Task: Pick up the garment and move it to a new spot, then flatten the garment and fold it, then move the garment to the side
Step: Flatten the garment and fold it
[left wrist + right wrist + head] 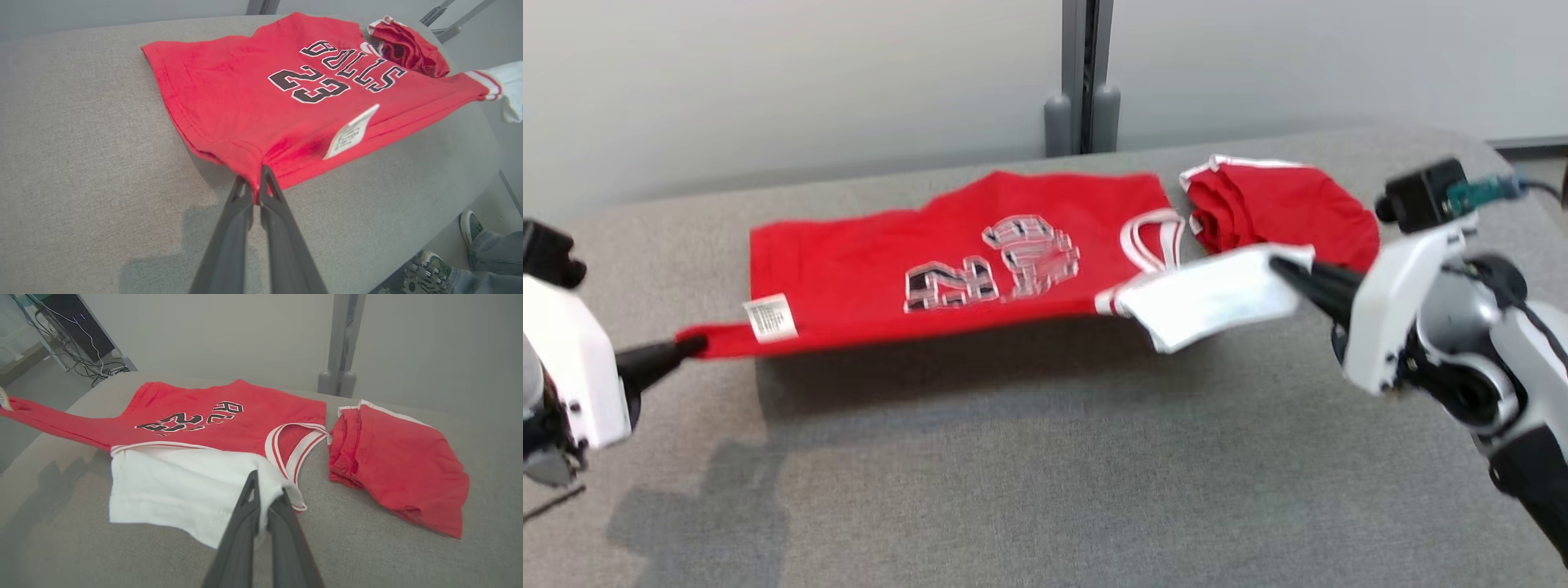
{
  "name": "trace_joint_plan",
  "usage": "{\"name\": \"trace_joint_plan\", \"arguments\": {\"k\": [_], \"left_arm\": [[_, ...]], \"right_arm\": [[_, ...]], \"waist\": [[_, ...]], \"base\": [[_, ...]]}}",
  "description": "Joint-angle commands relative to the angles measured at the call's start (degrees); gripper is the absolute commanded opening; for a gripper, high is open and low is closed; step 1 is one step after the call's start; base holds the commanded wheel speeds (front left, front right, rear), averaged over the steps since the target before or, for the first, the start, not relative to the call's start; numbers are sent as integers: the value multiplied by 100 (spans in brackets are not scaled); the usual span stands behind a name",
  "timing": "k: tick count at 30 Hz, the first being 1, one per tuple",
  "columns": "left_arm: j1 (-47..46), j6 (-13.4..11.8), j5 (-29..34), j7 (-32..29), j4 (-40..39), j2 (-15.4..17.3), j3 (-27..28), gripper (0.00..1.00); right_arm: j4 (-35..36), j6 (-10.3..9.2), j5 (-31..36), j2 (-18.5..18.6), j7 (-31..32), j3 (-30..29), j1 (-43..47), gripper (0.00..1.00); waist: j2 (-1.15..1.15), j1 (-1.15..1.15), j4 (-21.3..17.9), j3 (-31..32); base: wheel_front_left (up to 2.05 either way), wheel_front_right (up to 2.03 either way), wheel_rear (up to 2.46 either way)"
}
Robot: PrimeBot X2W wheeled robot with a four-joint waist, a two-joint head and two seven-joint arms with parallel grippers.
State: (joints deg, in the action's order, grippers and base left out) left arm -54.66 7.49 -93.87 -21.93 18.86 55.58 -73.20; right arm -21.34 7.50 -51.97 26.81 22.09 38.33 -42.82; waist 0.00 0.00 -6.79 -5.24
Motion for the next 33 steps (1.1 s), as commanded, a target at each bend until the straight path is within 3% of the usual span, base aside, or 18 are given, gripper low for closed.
{"name": "trace_joint_plan", "arguments": {"k": [1,6,15,24,33], "left_arm": [[180,1,-9,7,-37,74,14,0],[863,-115,-101,-6,-430,209,13,0],[1599,-368,-188,-139,-1210,644,12,0],[2294,-681,-272,-75,-2151,1151,12,0],[2455,-859,-348,-255,-2523,1293,30,0]], "right_arm": [[121,0,-93,123,138,-114,276,0],[814,-1,-295,393,728,-628,1425,0],[1857,0,-26,249,1577,-1454,2838,0],[3164,1,608,-407,2885,-2534,4339,0],[4182,1,1172,-1185,3985,-3183,5011,0]], "waist": [[0,0,4,245],[0,0,74,516],[0,0,154,607],[0,0,197,629],[0,0,239,543]], "base": [[0,0,0],[0,0,0],[0,0,0],[0,0,0],[0,0,0]]}}
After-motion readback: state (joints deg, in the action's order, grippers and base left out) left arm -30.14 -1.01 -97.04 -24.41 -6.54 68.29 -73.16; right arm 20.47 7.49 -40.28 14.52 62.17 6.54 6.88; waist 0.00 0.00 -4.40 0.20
